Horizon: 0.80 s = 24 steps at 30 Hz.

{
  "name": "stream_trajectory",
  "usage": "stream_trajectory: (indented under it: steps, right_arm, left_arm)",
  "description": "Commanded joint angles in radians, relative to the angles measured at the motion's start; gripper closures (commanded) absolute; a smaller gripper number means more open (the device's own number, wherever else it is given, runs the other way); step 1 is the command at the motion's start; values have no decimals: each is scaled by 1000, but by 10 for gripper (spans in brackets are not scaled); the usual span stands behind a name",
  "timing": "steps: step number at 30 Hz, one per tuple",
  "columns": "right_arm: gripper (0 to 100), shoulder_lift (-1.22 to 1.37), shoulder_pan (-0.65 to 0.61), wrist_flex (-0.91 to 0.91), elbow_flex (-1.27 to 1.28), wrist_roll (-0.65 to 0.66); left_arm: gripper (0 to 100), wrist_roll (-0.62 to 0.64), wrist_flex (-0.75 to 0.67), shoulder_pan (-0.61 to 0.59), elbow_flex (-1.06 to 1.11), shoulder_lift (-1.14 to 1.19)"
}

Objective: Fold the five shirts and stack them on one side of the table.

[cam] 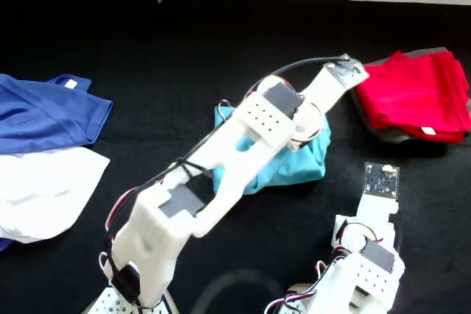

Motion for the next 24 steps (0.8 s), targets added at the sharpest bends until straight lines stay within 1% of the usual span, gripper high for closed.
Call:
stream_trajectory:
  steps: [1,6,9,13,15,18,21,22,24]
  right_arm:
    - [991,-2,27,-24,25,-5]
    - [991,-2,25,-24,25,-5]
    - [991,-2,25,-24,25,-5]
    - [991,-2,25,-24,25,-5]
    - [991,-2,25,-24,25,-5]
    - [991,-2,25,-24,25,-5]
    - [991,-2,25,-24,25,-5]
    - [991,-2,25,-24,25,-5]
    - [991,-2,25,-24,25,-5]
  left_arm:
    - [992,-2,-17,15,-154,73]
    - [990,-2,-15,15,-325,202]
    - [976,-2,38,18,-407,245]
    - [845,-2,127,36,-507,277]
    - [806,-2,164,38,-553,282]
    - [825,-3,232,28,-641,278]
    - [861,-6,336,-22,-771,285]
    - [892,-6,367,-44,-802,288]
    - [998,-5,411,-93,-823,289]
